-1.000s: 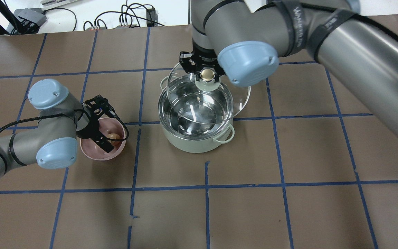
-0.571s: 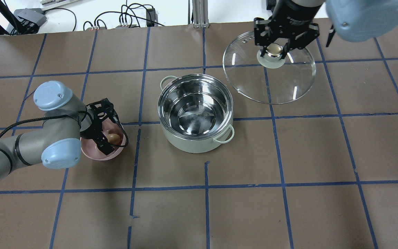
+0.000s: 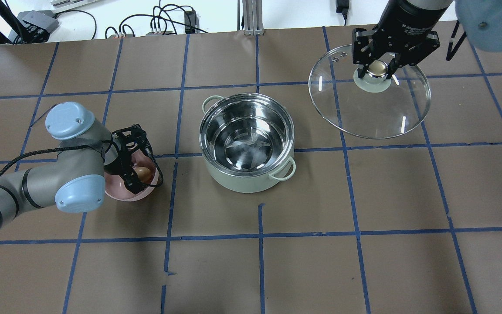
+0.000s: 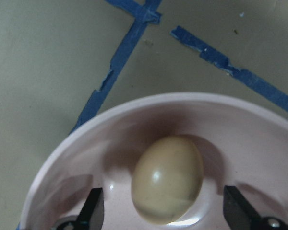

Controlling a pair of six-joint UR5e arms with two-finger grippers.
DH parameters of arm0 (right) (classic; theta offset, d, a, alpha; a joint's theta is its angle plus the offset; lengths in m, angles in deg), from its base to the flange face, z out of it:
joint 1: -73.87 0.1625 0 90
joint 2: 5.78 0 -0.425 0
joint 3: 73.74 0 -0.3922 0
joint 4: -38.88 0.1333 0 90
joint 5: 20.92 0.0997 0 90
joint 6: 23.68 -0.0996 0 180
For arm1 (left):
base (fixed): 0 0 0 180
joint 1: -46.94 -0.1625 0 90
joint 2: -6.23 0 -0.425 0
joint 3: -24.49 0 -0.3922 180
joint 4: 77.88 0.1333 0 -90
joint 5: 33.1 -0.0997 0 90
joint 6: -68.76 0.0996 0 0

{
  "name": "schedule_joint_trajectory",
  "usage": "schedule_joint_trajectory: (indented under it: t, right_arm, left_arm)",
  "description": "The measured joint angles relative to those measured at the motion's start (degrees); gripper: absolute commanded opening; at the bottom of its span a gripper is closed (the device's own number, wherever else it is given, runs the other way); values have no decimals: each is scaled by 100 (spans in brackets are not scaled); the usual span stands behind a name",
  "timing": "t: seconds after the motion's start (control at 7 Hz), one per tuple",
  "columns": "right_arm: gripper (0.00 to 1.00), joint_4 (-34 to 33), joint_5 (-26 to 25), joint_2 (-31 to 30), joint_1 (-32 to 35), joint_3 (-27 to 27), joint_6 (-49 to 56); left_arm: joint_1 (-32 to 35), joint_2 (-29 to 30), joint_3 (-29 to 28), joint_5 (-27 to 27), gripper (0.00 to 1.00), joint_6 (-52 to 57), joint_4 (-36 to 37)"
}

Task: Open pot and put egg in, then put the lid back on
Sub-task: 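Hold the lid aside with the right gripper while the left gripper grasps the egg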

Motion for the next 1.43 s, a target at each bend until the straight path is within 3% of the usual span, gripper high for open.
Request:
schedule_joint_trajectory:
  t: [0.57, 1.0, 1.43]
  right_arm:
    - [20, -40, -124, -54, 32, 96, 35]
    - [20, -76, -160, -31, 32, 99, 306]
    - [21, -81, -241, -29, 25, 127, 418]
  left_arm:
    - [1, 163, -6, 22, 66, -27, 156]
    - [15, 187, -5, 46, 74, -18, 189]
    - [155, 175, -1, -8, 71, -81, 196]
